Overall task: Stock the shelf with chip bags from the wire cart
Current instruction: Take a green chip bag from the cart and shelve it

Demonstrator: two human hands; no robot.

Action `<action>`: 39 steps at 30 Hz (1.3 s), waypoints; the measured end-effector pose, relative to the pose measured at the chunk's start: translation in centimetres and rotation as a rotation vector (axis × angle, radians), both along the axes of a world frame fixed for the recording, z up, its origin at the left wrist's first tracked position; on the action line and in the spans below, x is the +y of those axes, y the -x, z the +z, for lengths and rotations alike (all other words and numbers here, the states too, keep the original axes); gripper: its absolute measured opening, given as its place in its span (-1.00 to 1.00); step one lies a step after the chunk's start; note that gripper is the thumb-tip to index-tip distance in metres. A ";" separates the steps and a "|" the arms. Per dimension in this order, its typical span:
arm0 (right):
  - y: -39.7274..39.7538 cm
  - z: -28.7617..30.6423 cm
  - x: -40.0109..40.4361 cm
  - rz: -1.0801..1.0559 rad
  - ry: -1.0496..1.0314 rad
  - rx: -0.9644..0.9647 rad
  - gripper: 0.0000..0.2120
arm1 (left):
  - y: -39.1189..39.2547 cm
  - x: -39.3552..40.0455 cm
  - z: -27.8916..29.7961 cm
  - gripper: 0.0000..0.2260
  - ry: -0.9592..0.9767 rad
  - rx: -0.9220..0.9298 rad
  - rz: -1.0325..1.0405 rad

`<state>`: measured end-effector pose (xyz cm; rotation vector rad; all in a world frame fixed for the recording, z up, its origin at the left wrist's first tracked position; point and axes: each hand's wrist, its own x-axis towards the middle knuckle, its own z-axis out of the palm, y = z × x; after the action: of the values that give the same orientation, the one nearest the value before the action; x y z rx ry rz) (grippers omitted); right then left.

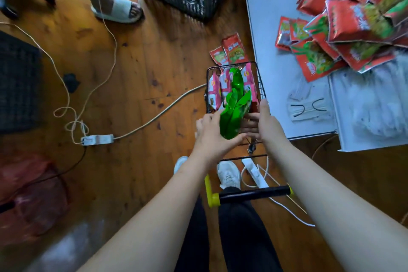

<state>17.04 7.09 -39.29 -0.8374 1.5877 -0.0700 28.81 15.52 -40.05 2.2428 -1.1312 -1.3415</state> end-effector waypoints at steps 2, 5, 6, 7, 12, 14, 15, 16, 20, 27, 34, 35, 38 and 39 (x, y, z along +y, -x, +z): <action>-0.2 3.2 0.1 -0.004 0.005 -0.051 -0.28 | -0.8 -0.4 2.6 -0.33 0.028 0.064 0.104; -0.9 9.1 0.6 0.044 -0.005 -0.103 -0.26 | -2.2 -0.1 7.6 -0.53 0.083 0.164 0.279; -1.1 11.1 1.0 0.068 0.015 -0.111 -0.30 | -2.7 0.2 9.3 -0.59 0.104 0.190 0.323; -1.5 13.3 1.4 0.111 0.069 -0.100 -0.38 | -3.3 0.6 11.4 -0.64 0.121 0.220 0.359; -2.6 23.2 4.9 0.276 0.517 0.115 -0.57 | -6.5 3.0 22.1 -0.80 0.160 0.523 0.427; -3.2 27.9 6.7 0.230 0.497 0.047 -0.41 | -7.5 4.0 26.4 -0.79 0.171 0.634 0.425; -3.3 30.0 7.5 0.206 0.466 0.013 -0.42 | -7.8 4.5 28.6 -0.79 0.171 0.658 0.401; -3.3 32.2 8.3 0.191 0.427 -0.009 -0.48 | -8.0 4.9 30.6 -0.80 0.177 0.675 0.367; -1.3 38.5 11.3 0.126 0.396 -0.015 -0.64 | -7.0 6.2 37.9 -0.78 0.198 0.696 0.258; 7.4 46.3 17.5 -0.207 0.538 -0.095 -0.53 | 3.3 8.6 45.8 -0.69 0.181 0.781 0.095; 23.4 50.4 30.0 -0.570 0.720 -0.124 -0.69 | 21.9 15.6 50.8 -0.51 0.240 0.515 -0.325; 25.9 50.9 32.3 -0.621 0.732 -0.117 -0.63 | 25.0 17.3 51.4 -0.57 0.266 0.529 -0.374; 33.2 51.7 39.0 -0.772 0.729 -0.074 -0.40 | 33.7 22.8 52.4 -0.69 0.327 0.526 -0.529; 35.3 52.0 41.3 -0.819 0.731 -0.029 -0.32 | 36.5 24.7 52.7 -0.69 0.351 0.541 -0.575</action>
<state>-18.28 48.41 12.75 -0.6520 1.8003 -1.2987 -7.69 40.18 12.60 1.2352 -1.6843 -1.6473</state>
